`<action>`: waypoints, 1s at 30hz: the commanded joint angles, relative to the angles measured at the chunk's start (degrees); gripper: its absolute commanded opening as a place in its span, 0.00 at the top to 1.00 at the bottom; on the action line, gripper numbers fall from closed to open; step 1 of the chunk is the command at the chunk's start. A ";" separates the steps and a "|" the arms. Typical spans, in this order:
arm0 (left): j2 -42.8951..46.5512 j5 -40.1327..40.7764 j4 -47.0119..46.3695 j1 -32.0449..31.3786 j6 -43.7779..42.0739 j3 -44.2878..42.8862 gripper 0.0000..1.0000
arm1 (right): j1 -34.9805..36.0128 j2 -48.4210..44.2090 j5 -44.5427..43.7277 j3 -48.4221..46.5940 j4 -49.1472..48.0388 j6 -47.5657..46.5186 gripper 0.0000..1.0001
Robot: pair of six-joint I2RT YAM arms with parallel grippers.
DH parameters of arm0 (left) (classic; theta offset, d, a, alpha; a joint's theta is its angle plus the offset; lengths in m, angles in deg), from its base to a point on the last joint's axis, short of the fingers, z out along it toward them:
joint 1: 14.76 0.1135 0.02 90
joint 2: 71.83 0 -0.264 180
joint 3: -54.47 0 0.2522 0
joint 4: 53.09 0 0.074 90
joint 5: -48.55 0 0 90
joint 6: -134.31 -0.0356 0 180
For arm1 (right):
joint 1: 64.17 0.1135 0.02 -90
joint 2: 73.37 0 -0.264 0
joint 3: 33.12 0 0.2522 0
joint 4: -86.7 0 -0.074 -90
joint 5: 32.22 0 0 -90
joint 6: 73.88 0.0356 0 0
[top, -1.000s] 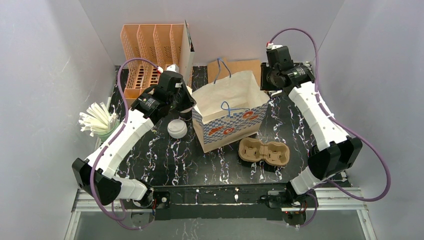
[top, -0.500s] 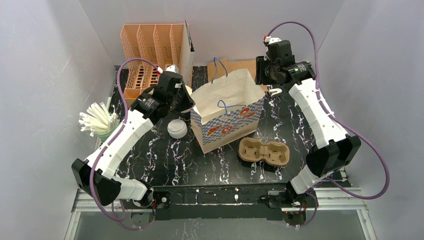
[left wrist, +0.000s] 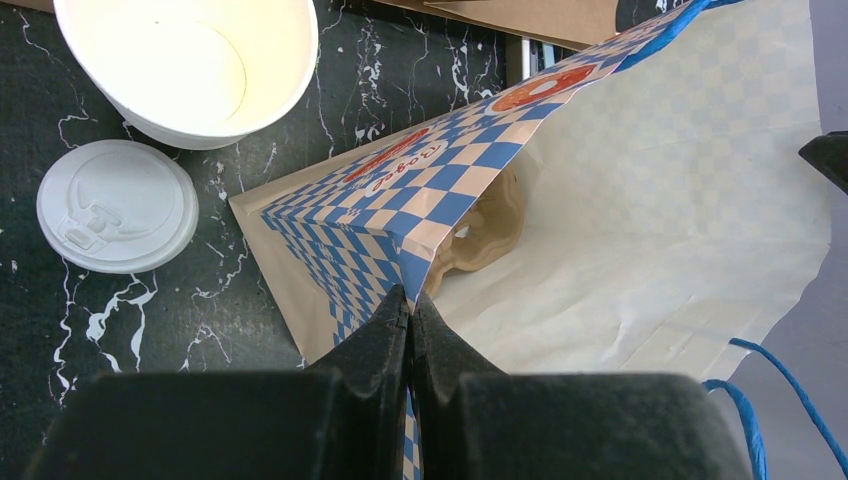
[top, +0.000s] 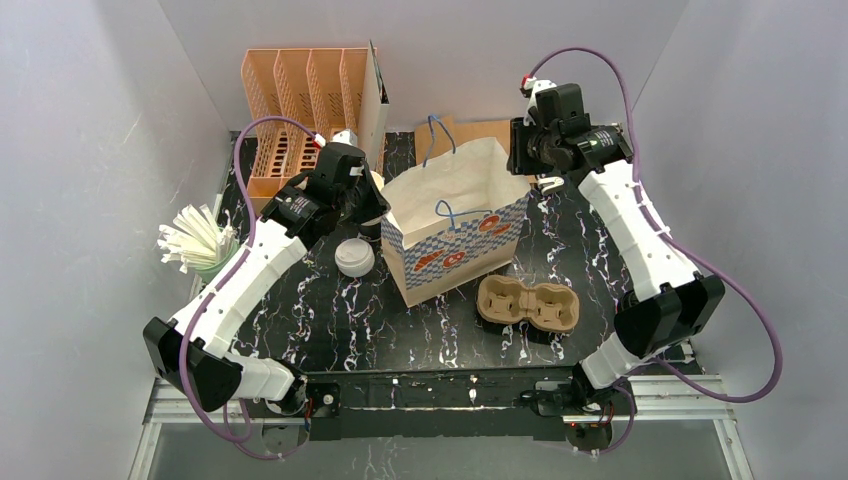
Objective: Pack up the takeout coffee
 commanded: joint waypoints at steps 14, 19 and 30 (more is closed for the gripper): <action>1.45 -1.79 -0.79 0.30 2.06 1.85 0.97 | 0.05 13.55 -5.99 -19.13 -3.48 1.73 0.99; 1.76 -4.31 -2.39 0.13 5.20 2.91 0.93 | -0.06 19.19 -10.67 -27.03 -4.53 1.23 0.91; 6.17 -0.97 -0.37 0.07 -0.71 -0.40 0.29 | -0.15 4.49 -12.04 -16.05 -0.20 5.12 0.15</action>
